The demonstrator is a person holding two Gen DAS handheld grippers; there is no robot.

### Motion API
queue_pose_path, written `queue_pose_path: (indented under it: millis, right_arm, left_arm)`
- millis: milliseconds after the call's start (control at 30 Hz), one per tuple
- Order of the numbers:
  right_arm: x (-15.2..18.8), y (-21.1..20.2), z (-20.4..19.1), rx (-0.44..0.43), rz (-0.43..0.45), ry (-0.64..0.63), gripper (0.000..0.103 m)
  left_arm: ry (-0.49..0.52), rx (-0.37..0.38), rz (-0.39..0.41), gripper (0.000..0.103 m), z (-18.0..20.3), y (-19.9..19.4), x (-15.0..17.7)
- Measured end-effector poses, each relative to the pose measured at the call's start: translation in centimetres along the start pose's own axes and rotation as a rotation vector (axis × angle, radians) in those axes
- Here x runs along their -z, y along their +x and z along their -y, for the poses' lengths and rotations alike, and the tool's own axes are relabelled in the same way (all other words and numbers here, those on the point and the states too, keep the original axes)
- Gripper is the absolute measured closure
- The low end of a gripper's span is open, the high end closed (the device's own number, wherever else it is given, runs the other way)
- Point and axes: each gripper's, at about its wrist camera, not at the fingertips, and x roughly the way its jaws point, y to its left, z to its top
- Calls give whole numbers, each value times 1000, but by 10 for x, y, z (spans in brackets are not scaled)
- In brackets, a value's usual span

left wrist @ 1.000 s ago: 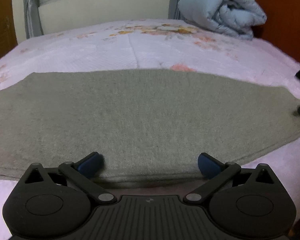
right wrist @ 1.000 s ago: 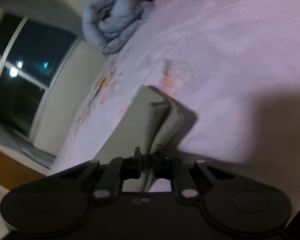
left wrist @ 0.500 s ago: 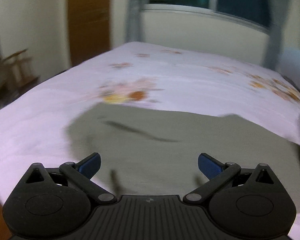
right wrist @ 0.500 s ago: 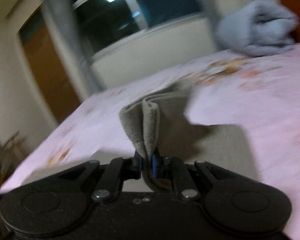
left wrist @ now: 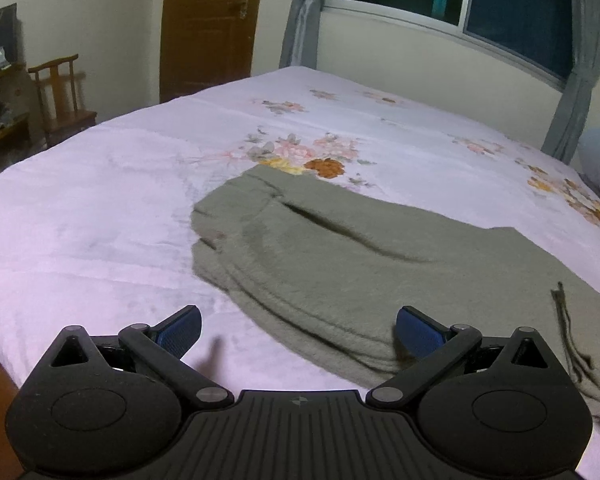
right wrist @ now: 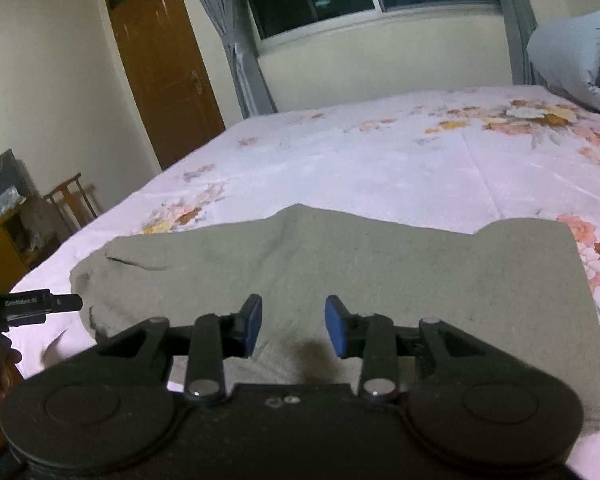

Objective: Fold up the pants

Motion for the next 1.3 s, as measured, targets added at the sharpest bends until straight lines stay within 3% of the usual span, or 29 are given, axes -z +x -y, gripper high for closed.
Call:
queue_pose_path:
  millis: [133, 167, 300, 400, 500, 567, 667, 733, 833, 900, 967, 1000, 1133, 1300]
  right_arm:
    - [2, 29, -27, -27, -71, -85, 71]
    - [4, 35, -32, -35, -92, -103, 66]
    - [17, 47, -64, 119, -132, -340, 64]
    - [26, 47, -73, 136, -144, -432, 61]
    - [23, 48, -61, 133, -156, -353, 74]
    - [17, 45, -57, 127, -127, -299, 89]
    - [12, 35, -61, 87, -60, -295, 91]
    - [18, 45, -60, 65, -125, -296, 91]
    - [22, 51, -54, 56, -170, -282, 83]
    - [13, 30, -53, 49, -69, -241, 72]
    - [4, 11, -43, -7, 16, -141, 18]
    - [2, 9, -37, 2, 18, -103, 10]
    - [11, 56, -20, 108, -253, -92, 8]
    - [2, 27, -31, 99, -88, -57, 7]
  left_arm:
    - [-9, -6, 7, 0, -2, -5, -2]
    - [-15, -8, 5, 0, -4, -5, -2]
    - [-38, -20, -2, 0, -14, -2, 0]
    - [-59, -24, -14, 0, -20, 1, 1]
    - [-70, -25, -22, 0, -23, 4, 2]
    - [-73, -20, -32, 0, -24, 6, 3]
    - [-70, -25, -35, 0, -25, 7, 5]
    - [-73, -24, -46, 0, -25, 10, 7]
    - [-67, -19, -63, 0, -25, 15, 8]
    - [-75, -2, -56, 0, -27, 15, 7]
    - [-92, 21, -45, 0, -32, 18, 6]
    - [-97, 31, -43, 0, -33, 21, 5]
    - [-125, 59, -87, 0, -39, 40, 2]
    - [-143, 85, -94, 0, -49, 49, -5]
